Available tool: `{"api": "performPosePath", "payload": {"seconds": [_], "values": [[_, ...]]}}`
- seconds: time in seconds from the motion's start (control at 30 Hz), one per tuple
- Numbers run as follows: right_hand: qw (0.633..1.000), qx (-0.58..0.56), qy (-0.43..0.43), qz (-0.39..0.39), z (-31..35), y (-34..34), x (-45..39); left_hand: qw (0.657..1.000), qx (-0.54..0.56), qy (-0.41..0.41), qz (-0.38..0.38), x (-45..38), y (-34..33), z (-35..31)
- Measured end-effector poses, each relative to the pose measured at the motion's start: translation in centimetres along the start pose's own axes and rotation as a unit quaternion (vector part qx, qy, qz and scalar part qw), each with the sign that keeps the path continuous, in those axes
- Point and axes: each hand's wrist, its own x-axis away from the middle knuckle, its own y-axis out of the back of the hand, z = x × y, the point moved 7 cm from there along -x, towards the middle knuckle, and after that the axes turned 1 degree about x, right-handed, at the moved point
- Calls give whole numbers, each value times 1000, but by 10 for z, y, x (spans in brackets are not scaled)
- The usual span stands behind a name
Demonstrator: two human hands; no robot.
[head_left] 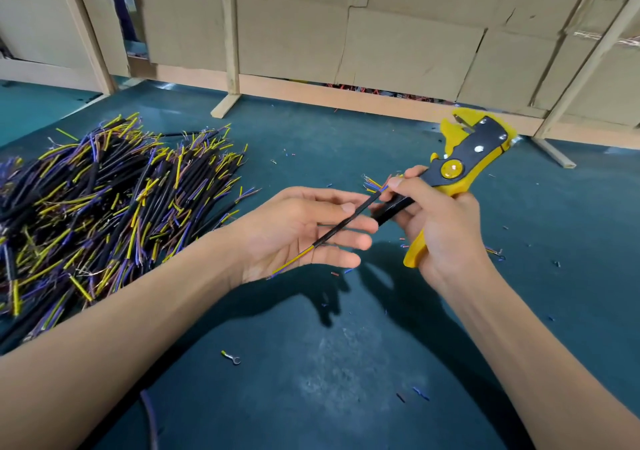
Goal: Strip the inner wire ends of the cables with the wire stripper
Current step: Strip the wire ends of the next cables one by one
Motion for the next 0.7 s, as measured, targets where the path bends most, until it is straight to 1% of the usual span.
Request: {"api": "performPosePath", "payload": {"seconds": [0.07, 0.13, 0.2, 0.27, 0.37, 0.47, 0.53, 0.63, 0.7], "values": [[999, -17, 18, -25, 4, 6, -3, 999, -19, 37, 28, 3, 1, 2], [998, -26, 32, -52, 9, 14, -7, 994, -62, 73, 60, 7, 2, 4], [996, -26, 39, -79, 13, 23, -12, 988, -92, 96, 81, 11, 1, 7], [994, -28, 42, -100, 15, 30, -15, 987, -97, 105, 74, 11, 0, 9], [993, -34, 43, -109, 16, 34, -17, 989, -107, 89, 58, 9, 0, 7], [994, -39, 38, -97, 14, 31, -16, 987, -120, 82, 64, 10, -1, 7], [996, -33, 31, -80, 11, 26, -14, 990, -104, 75, 61, 9, 0, 7], [999, -1, 15, -43, 4, 16, -9, 996, -71, 31, 33, 6, 4, 1], [1000, 23, -8, 4, -2, 6, -5, 999, -46, -7, 0, 3, 8, -5]]}}
